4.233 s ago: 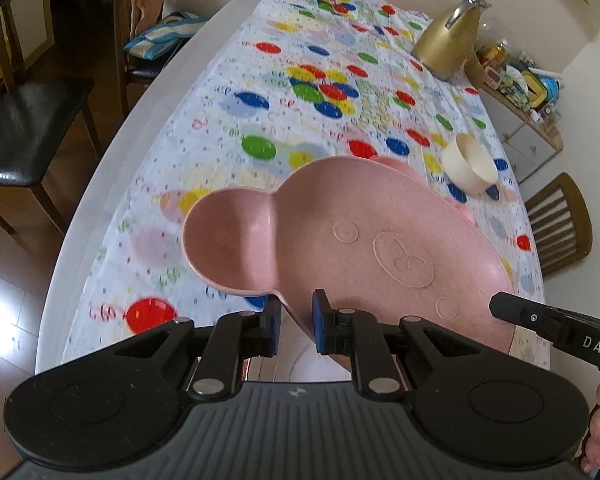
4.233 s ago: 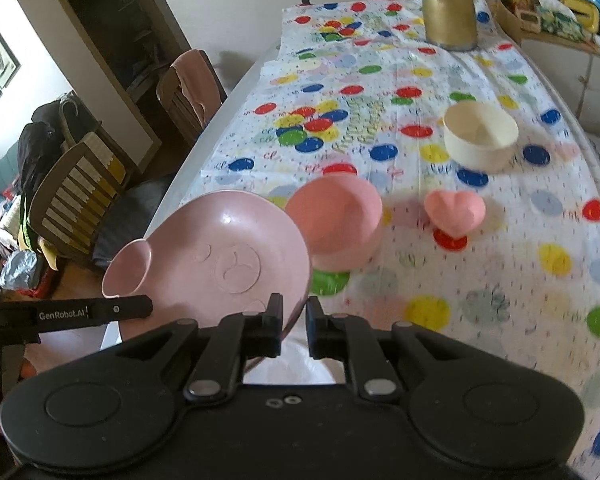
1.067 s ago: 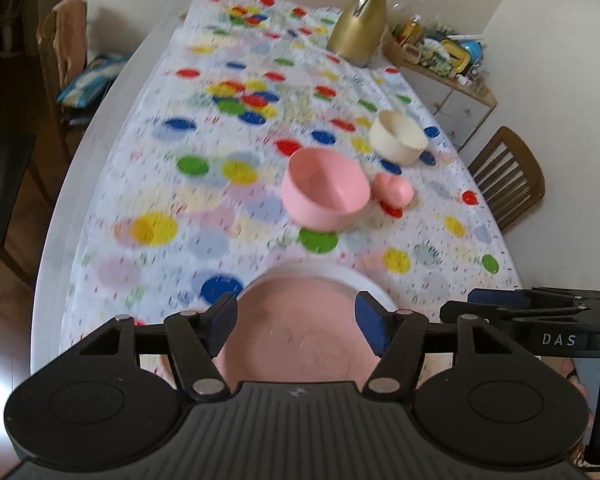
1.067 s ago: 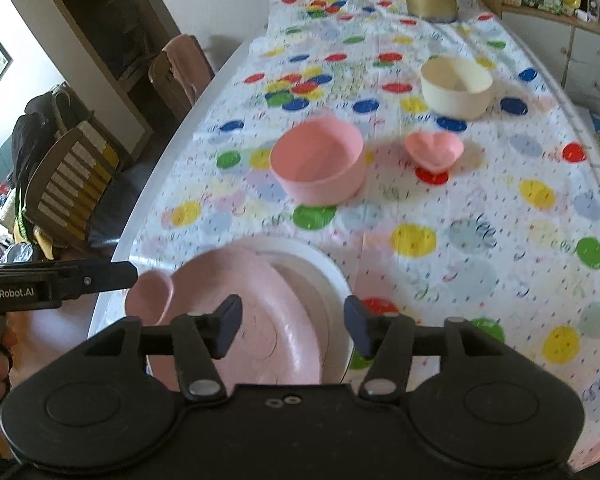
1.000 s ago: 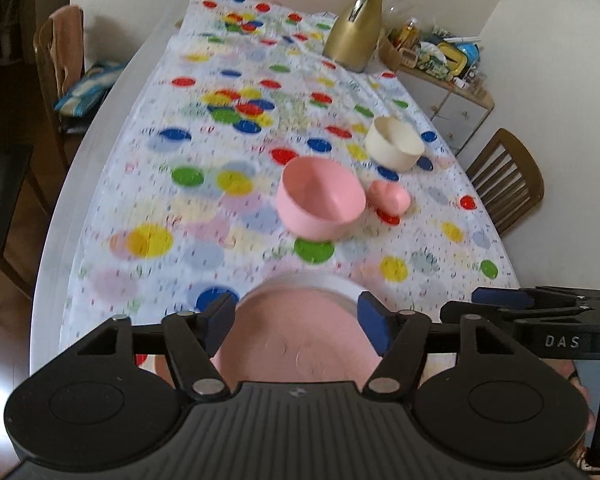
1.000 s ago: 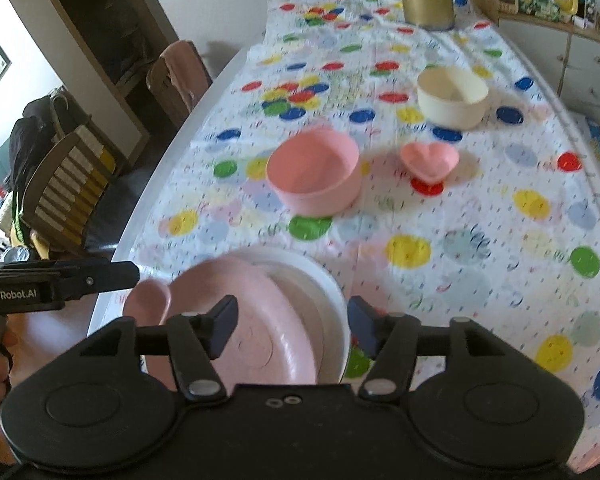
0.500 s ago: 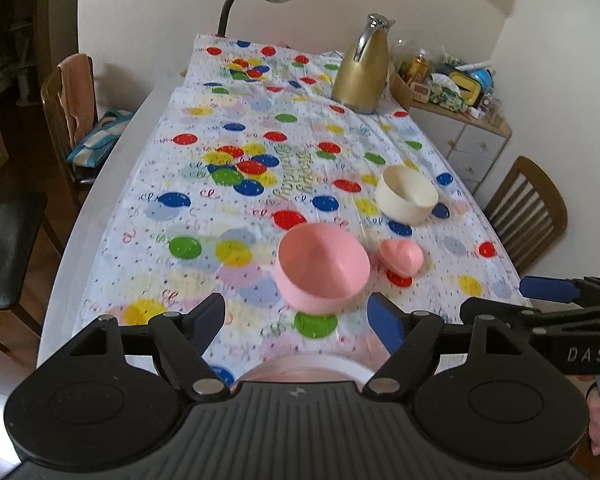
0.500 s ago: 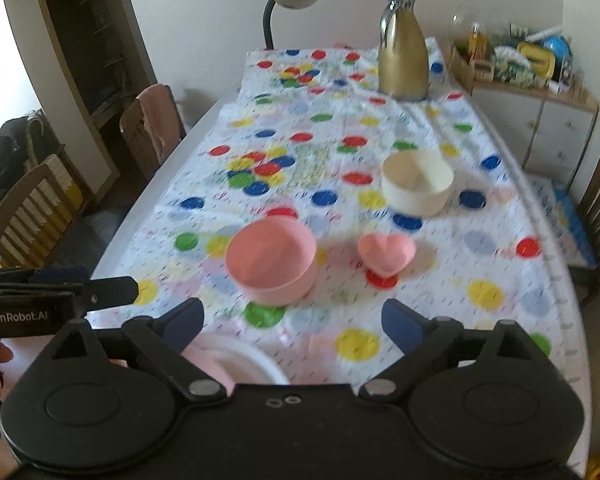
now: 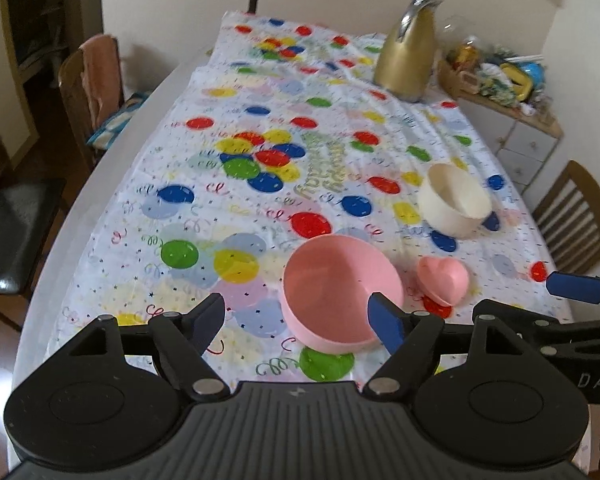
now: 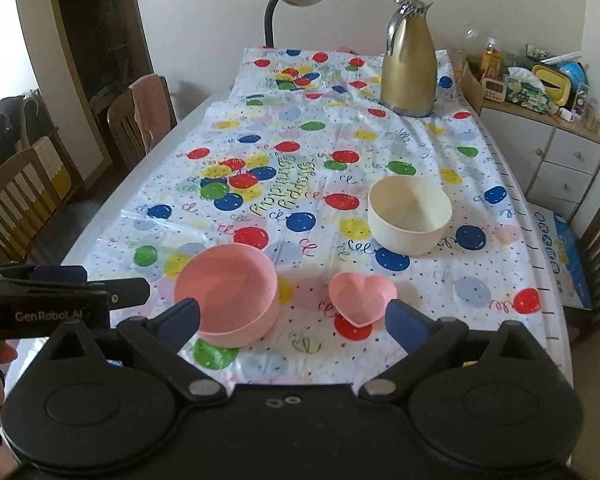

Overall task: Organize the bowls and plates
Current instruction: 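Move both grippers to the rim of the pink round bowl, then close both grippers on the rim of the pink round bowl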

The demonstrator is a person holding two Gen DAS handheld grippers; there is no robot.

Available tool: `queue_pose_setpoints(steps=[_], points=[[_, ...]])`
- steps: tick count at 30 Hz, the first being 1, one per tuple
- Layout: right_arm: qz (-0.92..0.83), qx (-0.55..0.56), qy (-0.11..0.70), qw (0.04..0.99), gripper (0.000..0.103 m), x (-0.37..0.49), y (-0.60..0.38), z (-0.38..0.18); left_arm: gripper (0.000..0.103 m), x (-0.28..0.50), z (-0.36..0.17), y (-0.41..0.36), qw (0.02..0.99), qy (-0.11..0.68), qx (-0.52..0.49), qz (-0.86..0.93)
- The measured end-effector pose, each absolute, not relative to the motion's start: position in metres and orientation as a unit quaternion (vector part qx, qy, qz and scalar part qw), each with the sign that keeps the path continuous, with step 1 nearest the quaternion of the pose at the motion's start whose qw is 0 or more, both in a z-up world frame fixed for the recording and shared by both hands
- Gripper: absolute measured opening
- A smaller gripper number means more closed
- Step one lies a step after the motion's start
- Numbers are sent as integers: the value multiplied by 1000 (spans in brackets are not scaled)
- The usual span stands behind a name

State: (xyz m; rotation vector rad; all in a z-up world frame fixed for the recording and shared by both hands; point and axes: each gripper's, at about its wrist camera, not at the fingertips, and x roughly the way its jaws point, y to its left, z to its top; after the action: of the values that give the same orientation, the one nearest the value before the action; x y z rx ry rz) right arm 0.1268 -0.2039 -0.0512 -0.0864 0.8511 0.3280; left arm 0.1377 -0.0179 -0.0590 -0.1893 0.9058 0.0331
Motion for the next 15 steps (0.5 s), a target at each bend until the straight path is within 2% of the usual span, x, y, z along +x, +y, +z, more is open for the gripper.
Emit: queue_pose_setpoints(steps=[10, 15], points=[[171, -47, 464, 868, 87, 172, -189, -98, 78, 175, -99, -15, 871, 475, -108, 55], [170, -47, 485, 856, 76, 187, -182, -116, 78, 185, -115, -10, 863, 488, -114, 63]])
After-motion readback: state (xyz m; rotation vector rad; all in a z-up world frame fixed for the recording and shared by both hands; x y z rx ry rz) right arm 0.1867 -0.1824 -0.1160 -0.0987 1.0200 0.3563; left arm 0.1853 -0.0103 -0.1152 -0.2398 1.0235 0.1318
